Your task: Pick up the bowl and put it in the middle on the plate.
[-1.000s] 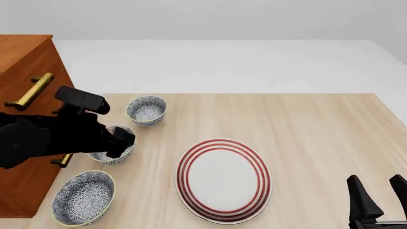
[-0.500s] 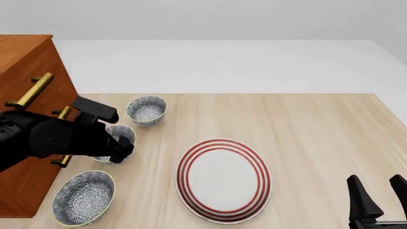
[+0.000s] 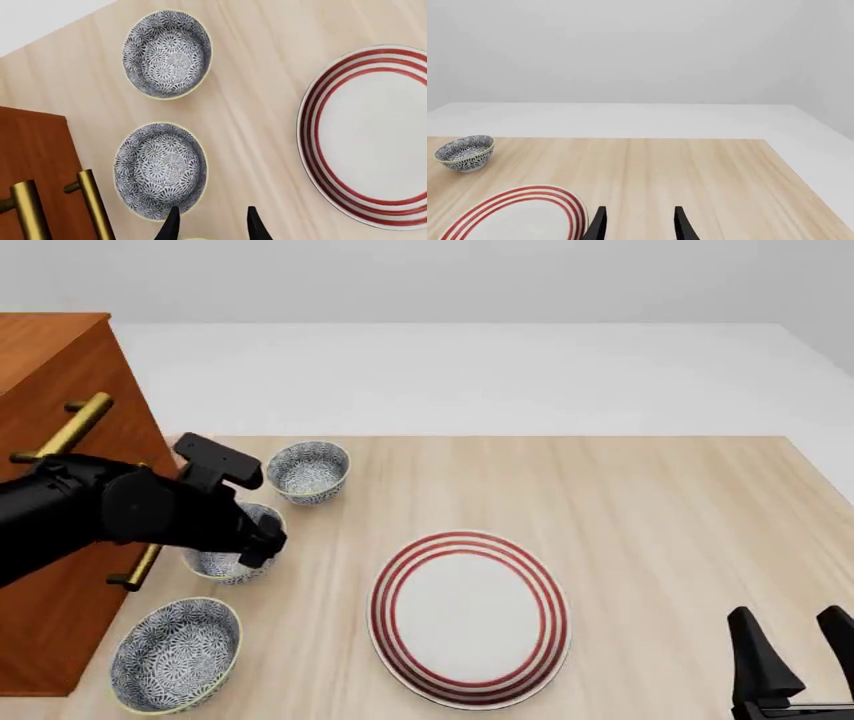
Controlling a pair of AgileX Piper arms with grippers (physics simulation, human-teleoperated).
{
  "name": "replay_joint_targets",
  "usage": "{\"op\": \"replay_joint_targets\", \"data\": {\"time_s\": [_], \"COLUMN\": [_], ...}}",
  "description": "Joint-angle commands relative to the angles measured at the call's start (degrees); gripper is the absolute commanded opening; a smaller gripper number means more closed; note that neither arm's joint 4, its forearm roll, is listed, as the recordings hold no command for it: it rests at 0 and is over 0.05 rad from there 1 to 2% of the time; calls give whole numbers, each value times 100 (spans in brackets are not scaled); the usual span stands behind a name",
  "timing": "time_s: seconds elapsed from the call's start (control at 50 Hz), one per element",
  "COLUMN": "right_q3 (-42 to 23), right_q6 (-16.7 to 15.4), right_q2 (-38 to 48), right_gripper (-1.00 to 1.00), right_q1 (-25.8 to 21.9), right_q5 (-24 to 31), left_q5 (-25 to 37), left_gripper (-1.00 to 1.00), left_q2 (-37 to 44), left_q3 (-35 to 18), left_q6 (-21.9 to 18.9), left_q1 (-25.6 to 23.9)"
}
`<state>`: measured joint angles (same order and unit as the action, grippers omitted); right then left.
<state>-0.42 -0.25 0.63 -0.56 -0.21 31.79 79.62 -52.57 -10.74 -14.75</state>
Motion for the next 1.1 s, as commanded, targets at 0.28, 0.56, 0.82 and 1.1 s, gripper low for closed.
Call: {"op": "replay_joint_targets", "data": {"time_s": [0.28, 0.56, 0.82, 1.1], "right_q3": [1, 1, 1, 1], "right_q6": [0, -3, 2, -1], "right_q2": [3, 0, 2, 1], "right_gripper": [100, 100, 100, 100], "right_q1": [-1, 0, -1, 0], "right_q5": [-2, -1, -2, -2], "left_q5": [-348, -607, -832, -1005], "left_gripper": [100, 100, 100, 100], "left_q2": [957, 1383, 1691, 1878], "left_q3": [-359, -282, -141, -90], "left_q6": [-401, -473, -573, -722], "left_q1": [202, 159, 235, 376]}}
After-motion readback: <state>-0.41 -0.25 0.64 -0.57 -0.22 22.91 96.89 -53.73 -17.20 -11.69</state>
